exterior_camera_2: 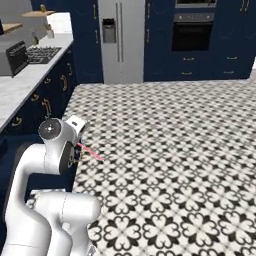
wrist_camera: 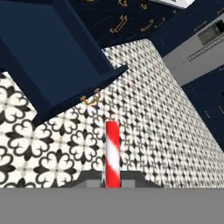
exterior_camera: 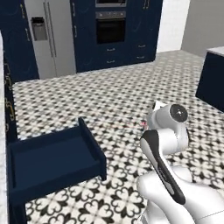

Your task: Take a straw from the drawer in front and place it inside the glass cup on the dining counter.

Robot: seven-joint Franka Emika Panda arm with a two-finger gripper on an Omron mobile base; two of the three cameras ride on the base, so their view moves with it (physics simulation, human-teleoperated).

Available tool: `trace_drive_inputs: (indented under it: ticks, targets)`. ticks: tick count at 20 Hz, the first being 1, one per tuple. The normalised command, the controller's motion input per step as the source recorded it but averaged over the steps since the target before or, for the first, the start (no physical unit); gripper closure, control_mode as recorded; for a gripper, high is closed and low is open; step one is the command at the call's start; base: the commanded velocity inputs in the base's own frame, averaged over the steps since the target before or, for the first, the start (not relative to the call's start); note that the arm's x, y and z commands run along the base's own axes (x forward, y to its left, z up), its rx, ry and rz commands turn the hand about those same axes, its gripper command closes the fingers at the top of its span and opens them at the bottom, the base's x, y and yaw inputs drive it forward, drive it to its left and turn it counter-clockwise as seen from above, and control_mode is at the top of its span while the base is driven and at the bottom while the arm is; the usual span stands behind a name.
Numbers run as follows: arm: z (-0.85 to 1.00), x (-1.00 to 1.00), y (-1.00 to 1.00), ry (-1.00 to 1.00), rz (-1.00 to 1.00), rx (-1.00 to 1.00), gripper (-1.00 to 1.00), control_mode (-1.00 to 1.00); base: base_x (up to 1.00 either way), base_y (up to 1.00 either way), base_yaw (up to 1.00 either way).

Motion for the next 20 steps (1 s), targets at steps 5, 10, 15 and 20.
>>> trace_drive_inputs:
  ticks: [5,10,15,20]
  targets:
    - [0.00,0.00,0.00,0.00,0.00,0.00,1.00,1.00,0.05,-0.08,-0.49]
    - [0.00,0.00,0.00,0.00,0.00,0.00,1.00,1.00,0.41,-0.46,-0.28]
    - [0.00,0.00,0.00,0.00,0.00,0.00,1.00,1.00,0.67,-0.70,-0.16]
    - [0.00,0.00,0.00,0.00,0.00,0.00,1.00,1.00,0.99,-0.34,-0.10]
